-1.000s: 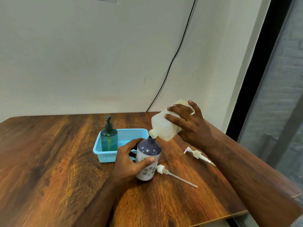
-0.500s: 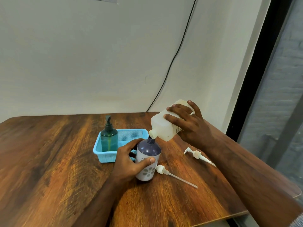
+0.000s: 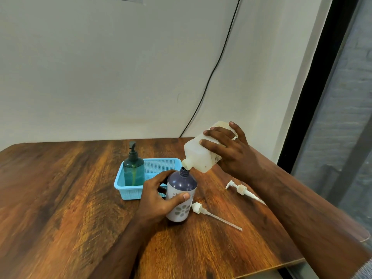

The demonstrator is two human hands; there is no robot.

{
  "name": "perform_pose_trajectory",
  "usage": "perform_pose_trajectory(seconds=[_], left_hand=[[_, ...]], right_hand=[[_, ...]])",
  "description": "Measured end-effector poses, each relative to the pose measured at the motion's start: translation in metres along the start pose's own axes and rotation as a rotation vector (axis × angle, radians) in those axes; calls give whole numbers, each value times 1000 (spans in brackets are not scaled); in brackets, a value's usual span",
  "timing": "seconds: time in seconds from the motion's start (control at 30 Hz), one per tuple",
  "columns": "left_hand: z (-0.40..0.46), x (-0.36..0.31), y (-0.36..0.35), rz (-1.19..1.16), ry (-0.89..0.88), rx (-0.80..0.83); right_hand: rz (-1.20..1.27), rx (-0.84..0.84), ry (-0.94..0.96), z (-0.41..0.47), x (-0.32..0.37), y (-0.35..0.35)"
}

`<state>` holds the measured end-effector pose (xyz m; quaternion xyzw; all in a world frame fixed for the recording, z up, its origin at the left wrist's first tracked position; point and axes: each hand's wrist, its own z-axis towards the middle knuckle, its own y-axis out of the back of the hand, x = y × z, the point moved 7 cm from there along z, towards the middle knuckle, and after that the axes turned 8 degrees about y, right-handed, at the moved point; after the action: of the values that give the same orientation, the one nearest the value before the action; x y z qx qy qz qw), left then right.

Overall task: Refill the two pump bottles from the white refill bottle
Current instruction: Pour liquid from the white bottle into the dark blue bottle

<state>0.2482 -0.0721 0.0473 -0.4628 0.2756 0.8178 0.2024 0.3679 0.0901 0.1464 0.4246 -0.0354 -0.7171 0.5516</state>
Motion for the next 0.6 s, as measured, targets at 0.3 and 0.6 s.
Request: perform_pose_trajectory(seconds=[0.3,0.6], left_hand=[[-1,-2,0,1,1,7],[-1,1,0,-2,16,8]], right_hand=[[-27,-28,33,1,1,2],[-21,-44,37,2,0,2]])
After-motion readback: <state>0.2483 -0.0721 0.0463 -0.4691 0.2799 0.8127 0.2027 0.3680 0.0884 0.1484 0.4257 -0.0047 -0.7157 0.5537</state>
